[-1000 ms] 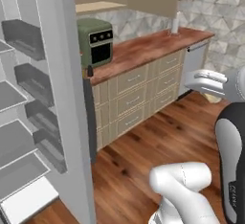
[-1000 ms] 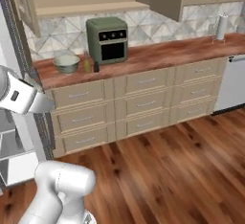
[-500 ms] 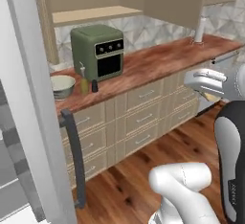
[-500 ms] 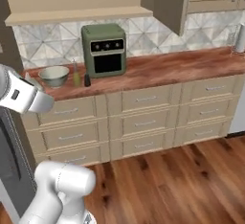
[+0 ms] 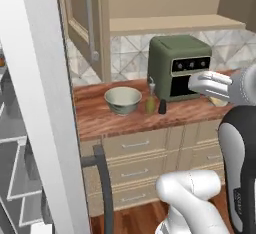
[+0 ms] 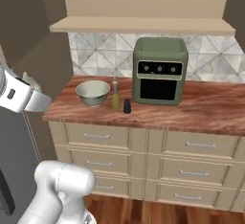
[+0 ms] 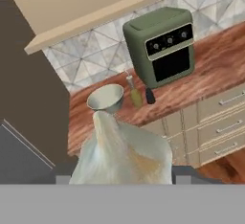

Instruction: Retrieve the bottle and the shaker from the cabinet and place them next to the mixing bowl on the counter. Then add garlic from the fridge to the mixing bowl.

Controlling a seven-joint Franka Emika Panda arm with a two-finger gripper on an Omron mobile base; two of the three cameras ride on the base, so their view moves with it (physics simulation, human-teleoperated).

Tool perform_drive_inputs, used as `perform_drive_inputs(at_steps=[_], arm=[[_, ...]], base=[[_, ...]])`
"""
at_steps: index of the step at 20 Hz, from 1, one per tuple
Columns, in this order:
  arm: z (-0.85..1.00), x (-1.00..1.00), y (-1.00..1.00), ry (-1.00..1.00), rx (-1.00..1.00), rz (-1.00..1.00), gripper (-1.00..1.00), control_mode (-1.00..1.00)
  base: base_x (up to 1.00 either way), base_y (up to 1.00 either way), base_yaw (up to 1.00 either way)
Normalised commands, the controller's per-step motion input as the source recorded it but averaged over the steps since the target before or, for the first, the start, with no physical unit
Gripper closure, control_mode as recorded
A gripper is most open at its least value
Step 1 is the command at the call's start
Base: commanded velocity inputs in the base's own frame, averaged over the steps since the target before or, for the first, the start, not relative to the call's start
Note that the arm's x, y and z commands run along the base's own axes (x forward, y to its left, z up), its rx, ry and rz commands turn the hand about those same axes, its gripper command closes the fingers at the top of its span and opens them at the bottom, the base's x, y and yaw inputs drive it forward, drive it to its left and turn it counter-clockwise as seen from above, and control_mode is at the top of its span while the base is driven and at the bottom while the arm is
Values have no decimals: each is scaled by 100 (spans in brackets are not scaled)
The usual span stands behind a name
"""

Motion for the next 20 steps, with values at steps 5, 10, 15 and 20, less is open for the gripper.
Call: perform_drive_inputs(at_steps=[5, 10, 15, 20], arm=[[0, 0, 0, 0, 0, 0, 100, 100], [0, 0, 0, 0, 0, 0, 100, 100], [0, 0, 0, 0, 0, 0, 100, 100], [0, 0, 0, 0, 0, 0, 100, 100]], base=[[79, -35, 59], [70, -53, 23], [72, -6, -2], [11, 0, 0]])
